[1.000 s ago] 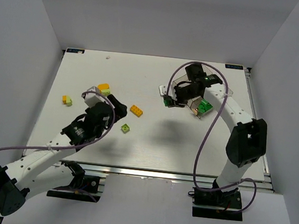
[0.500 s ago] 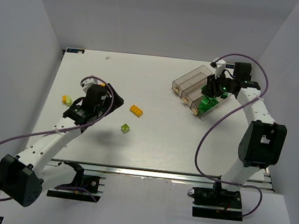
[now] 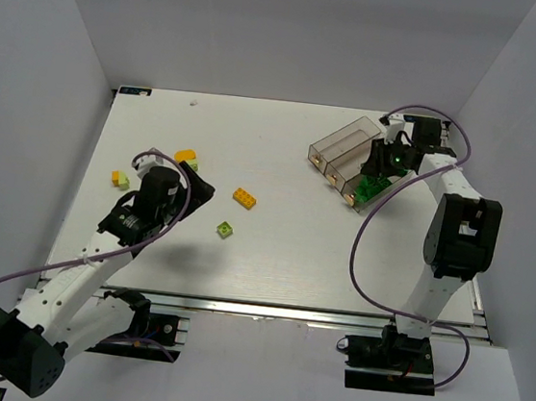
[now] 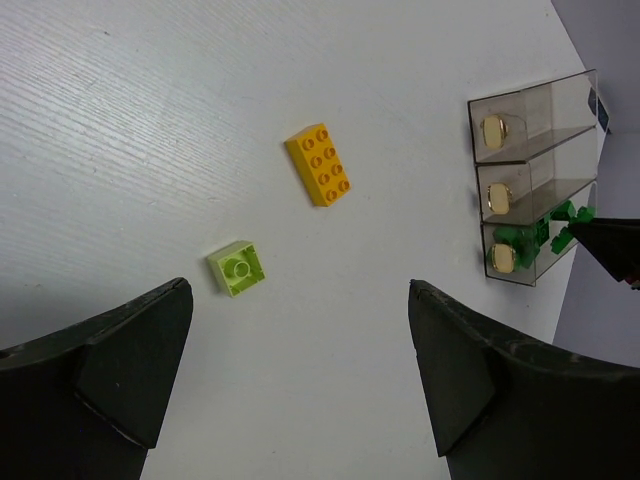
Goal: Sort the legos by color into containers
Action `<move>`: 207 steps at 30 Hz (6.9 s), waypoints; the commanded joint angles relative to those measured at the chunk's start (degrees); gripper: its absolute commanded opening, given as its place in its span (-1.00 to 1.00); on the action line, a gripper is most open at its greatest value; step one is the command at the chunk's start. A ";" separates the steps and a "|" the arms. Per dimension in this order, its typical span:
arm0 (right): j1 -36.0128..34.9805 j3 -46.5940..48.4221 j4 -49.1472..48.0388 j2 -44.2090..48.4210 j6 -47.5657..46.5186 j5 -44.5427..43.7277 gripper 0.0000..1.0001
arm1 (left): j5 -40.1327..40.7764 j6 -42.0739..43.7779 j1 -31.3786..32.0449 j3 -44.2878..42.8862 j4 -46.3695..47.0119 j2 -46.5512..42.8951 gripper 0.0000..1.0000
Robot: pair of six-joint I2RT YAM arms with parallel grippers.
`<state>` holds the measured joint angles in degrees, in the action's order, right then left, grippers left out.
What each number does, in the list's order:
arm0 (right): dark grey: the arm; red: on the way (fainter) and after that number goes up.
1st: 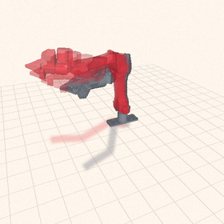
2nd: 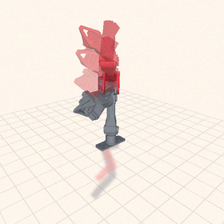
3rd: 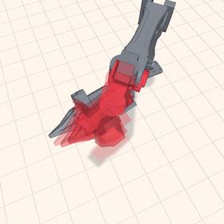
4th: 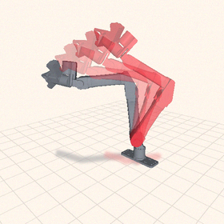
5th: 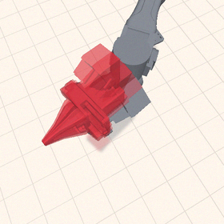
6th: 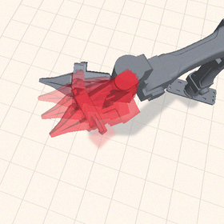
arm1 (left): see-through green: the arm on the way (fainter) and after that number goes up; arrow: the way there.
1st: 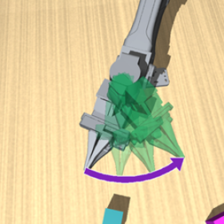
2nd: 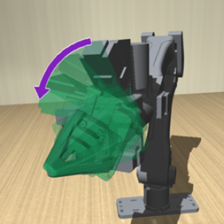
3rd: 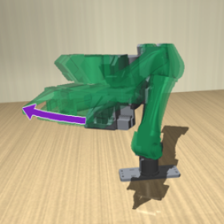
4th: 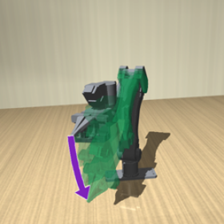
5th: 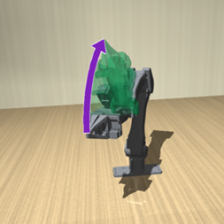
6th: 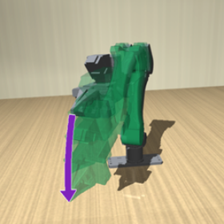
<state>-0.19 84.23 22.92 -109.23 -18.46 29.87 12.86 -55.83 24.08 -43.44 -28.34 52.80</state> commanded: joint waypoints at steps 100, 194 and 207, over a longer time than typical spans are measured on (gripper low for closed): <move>-6.05 -19.80 -9.56 22.39 -8.44 19.79 0.26 | 2.60 -9.82 10.03 -16.06 -10.33 41.42 0.55; -0.52 -11.89 -9.82 23.10 7.21 19.70 -1.00 | -27.63 7.58 16.53 -80.39 26.58 88.01 0.28; -0.69 -7.41 3.35 22.48 -15.69 32.17 -0.19 | -13.66 18.03 14.60 -57.85 18.84 64.66 -0.39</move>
<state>-0.86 73.82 20.53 -86.63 -21.89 54.94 -5.89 -42.19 39.97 -109.23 -7.05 131.46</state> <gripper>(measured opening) 0.249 0.344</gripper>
